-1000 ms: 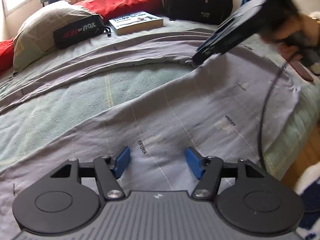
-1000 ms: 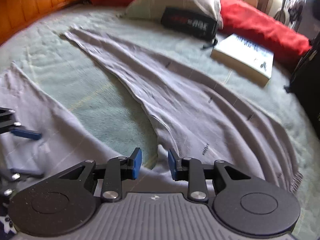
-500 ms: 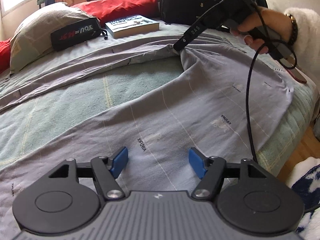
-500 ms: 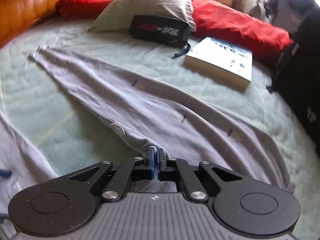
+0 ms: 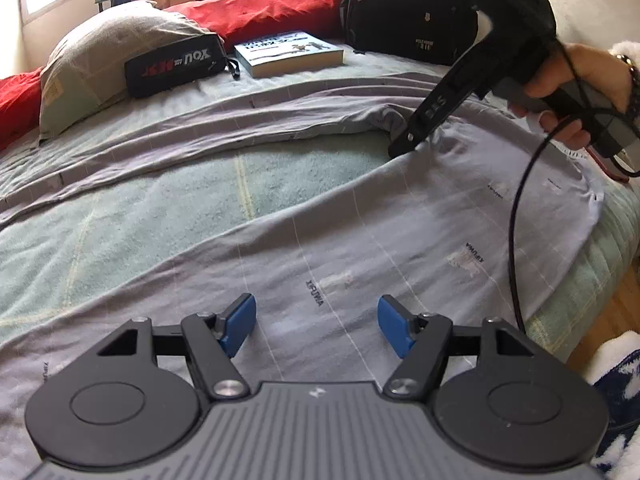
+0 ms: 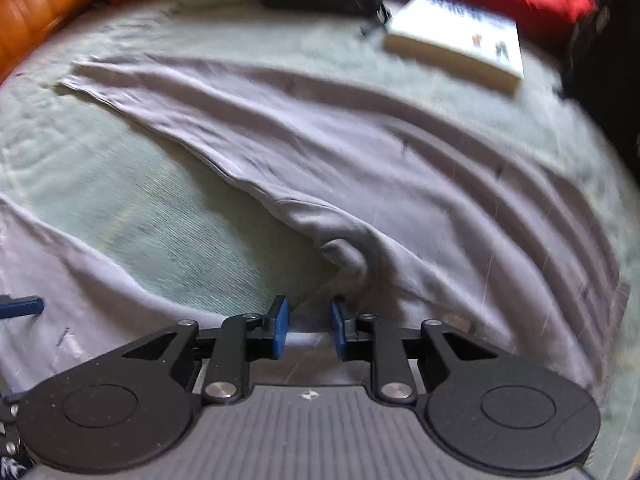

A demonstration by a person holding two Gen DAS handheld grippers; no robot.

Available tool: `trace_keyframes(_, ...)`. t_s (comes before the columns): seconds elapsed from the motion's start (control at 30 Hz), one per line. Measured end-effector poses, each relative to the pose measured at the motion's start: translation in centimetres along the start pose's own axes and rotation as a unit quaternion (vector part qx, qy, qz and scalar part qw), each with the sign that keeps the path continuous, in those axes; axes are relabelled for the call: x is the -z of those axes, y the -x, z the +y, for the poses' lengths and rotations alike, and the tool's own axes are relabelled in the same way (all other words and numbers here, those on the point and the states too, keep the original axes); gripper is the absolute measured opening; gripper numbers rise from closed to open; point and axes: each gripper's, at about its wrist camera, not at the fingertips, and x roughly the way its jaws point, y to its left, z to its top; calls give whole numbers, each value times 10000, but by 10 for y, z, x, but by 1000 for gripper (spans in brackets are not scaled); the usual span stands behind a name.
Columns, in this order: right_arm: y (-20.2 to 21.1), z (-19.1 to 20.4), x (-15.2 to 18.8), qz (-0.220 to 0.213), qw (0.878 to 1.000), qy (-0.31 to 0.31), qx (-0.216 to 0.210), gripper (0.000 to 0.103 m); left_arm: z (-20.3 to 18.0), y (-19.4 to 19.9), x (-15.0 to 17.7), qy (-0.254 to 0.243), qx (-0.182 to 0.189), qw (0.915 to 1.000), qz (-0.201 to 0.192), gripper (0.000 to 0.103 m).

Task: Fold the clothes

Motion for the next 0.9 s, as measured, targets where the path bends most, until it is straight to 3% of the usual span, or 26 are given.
trace_keyframes(0.03,-4,0,0,41,10000,-22,31,22,0,0,1,-2,7,10000,-1,69)
trace_keyframes(0.07,-4,0,-1,-30,9999,59,86,8,1,-1,2,-2,16,10000,-3,69)
trace_keyframes(0.1,-4,1,-1,-160,9996,175,179,4,1,-1,2,10,27,10000,-7,69)
trace_keyframes(0.37,9,-15,-15,-848,9964,-4,78,2,6,1,4,50,38,10000,-4,70)
trace_keyframes(0.5,18,-9,-9,-760,9968,207,-113,9,7,3,3,65,3,10000,-28,71)
trace_keyframes(0.6,20,5,1,-563,9961,437,-518,11,13,9,-5,68,-78,9998,-167,71)
trace_keyframes(0.73,11,30,12,-150,9916,621,-1127,31,31,5,-14,253,-110,9995,-148,72)
trace_keyframes(0.9,-13,50,5,-338,9932,402,-1042,35,57,-15,-10,675,-361,9968,217,75)
